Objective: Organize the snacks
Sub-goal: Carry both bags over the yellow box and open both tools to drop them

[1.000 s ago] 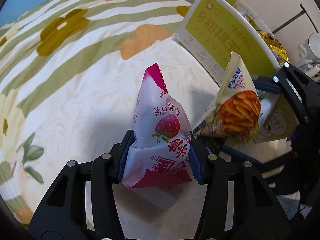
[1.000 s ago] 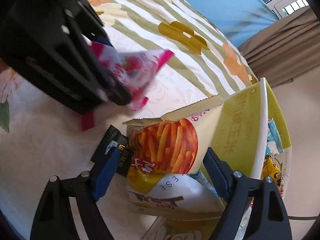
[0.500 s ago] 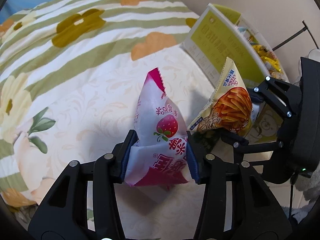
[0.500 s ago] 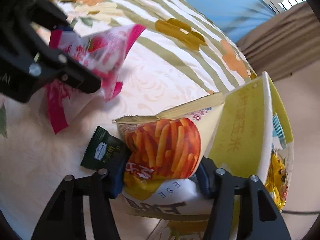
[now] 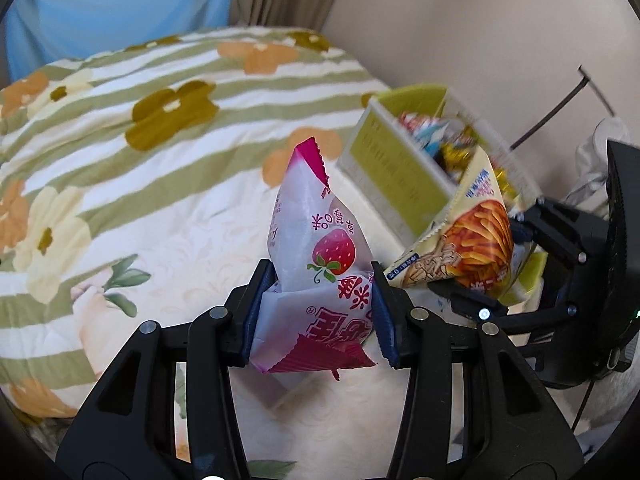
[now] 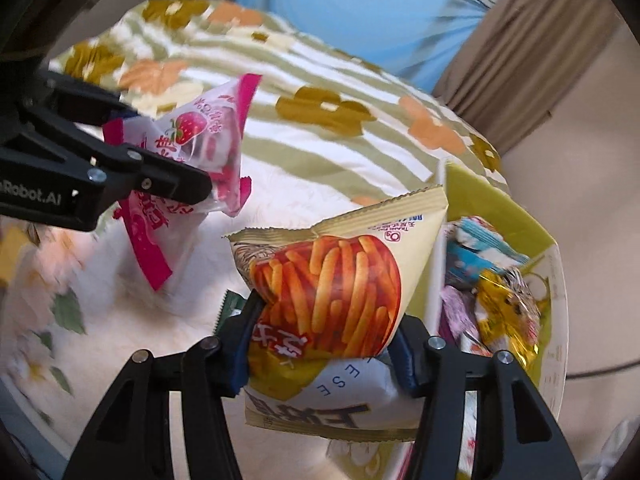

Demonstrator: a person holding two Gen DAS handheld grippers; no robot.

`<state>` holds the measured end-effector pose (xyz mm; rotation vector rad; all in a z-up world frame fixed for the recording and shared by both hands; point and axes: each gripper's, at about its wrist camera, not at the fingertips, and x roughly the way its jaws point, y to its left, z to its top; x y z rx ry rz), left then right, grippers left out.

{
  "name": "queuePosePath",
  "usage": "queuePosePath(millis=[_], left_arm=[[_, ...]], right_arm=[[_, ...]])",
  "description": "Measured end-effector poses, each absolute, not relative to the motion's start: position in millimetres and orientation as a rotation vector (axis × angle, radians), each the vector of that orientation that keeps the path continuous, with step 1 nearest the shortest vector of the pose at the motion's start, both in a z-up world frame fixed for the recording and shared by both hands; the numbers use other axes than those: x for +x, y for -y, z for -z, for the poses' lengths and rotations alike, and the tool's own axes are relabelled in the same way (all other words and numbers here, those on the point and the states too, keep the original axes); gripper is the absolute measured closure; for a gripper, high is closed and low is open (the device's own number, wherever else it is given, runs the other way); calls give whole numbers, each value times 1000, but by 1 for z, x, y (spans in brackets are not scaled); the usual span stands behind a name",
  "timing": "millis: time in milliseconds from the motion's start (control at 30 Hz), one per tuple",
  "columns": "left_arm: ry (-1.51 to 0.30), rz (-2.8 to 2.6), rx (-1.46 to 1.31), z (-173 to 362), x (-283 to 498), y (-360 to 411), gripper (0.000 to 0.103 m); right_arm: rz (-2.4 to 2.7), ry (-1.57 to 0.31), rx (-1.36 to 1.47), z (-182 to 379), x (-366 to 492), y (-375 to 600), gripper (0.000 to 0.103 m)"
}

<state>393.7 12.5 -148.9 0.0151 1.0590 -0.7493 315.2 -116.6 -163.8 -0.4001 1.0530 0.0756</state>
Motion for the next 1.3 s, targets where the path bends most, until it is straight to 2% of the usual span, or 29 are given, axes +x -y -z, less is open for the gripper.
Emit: queuePosePath(millis=[267,467,833,867,933,967,1000,1300], left_arm=[[-983,753,-47,96,383,7,61],[-937,747,-99,69,367,57,61],[-1006,703,-139,89,359,186,60],[-1022,672,-142,95,359,197,58],[-1039,621,-142,104,358,205,44],[-1049,587,-137,109,356,209,24],[-1042,540,-136,113,353,211,12],[-1018,384,-157,121,328,193,12]], right_arm=[[2,-946,-219,92,293,156,51],[32,-877,-153,58,283,216,51],[-40,-836,-119,46,271,322,51],[-46,-836,-118,46,271,330,51],[-64,-839,-114,49,274,344,51],[-77,-839,-114,51,276,351,51],[-86,-840,-116,52,276,356,51],[-193,-849,-50,72,298,389,51]])
